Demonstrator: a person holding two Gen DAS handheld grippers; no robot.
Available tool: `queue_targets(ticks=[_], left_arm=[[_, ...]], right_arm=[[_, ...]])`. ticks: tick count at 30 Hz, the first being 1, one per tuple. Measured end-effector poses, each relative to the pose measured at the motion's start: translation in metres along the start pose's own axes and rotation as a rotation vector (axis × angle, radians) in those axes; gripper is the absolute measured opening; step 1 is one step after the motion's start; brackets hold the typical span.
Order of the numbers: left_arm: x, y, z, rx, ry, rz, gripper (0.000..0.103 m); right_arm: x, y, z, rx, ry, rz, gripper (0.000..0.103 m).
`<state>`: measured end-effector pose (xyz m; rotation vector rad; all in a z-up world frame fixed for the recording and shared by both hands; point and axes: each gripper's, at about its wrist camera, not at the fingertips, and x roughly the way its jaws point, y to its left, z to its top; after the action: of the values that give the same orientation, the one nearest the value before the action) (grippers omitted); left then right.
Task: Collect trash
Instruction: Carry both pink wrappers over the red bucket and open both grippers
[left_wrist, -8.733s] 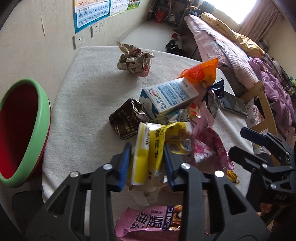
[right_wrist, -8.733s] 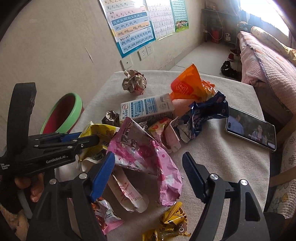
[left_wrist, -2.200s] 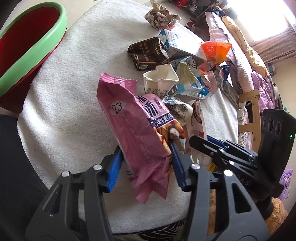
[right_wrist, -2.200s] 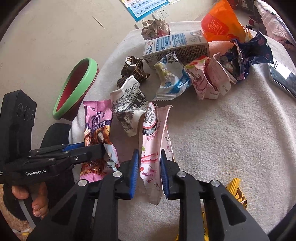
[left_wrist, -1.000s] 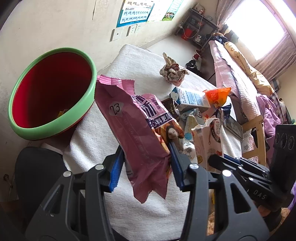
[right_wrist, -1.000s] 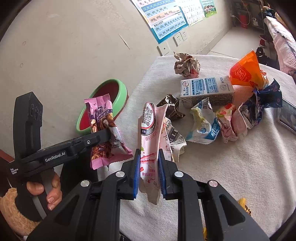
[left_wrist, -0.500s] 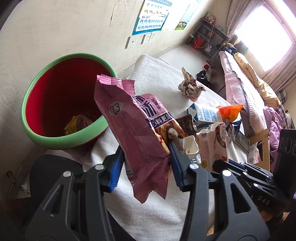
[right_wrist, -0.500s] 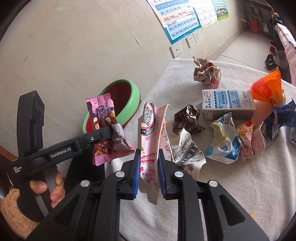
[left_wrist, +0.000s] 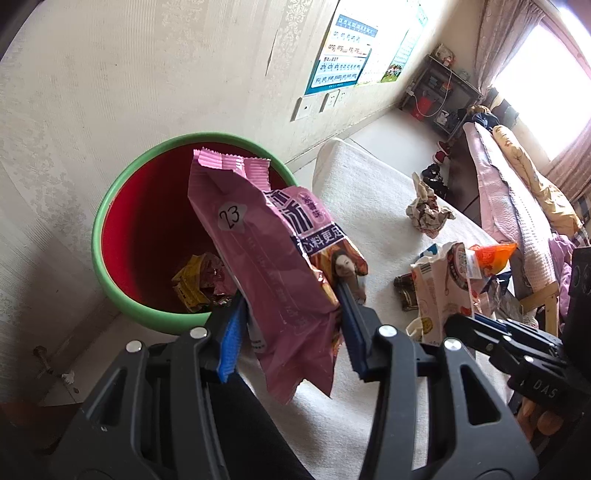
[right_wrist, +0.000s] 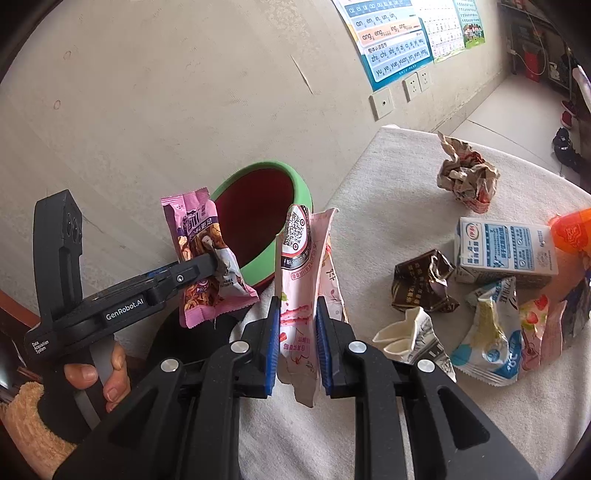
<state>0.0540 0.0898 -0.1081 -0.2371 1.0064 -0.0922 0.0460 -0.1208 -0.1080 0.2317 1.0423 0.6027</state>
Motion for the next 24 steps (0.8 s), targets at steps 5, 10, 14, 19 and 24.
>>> queue_targets(ticks=[5, 10, 14, 19, 24], left_arm=[[-0.001, 0.012, 0.010, -0.011, -0.019, 0.018, 0.045], [0.000, 0.024, 0.018, -0.027, -0.034, 0.034, 0.045], [0.001, 0.038, 0.023, -0.040, -0.036, 0.048, 0.045], [0.004, 0.055, 0.029, -0.057, -0.029, 0.071, 0.045], [0.014, 0.068, 0.031, -0.085, 0.005, 0.076, 0.046]], right_arm=[[0.015, 0.012, 0.015, -0.018, 0.007, 0.015, 0.018], [0.034, 0.019, 0.025, -0.013, 0.022, 0.034, 0.018], [0.042, 0.026, 0.039, -0.016, 0.021, 0.044, 0.018], [0.058, 0.035, 0.067, 0.012, 0.028, 0.074, 0.020], [0.083, 0.048, 0.081, 0.027, 0.069, 0.094, 0.020]])
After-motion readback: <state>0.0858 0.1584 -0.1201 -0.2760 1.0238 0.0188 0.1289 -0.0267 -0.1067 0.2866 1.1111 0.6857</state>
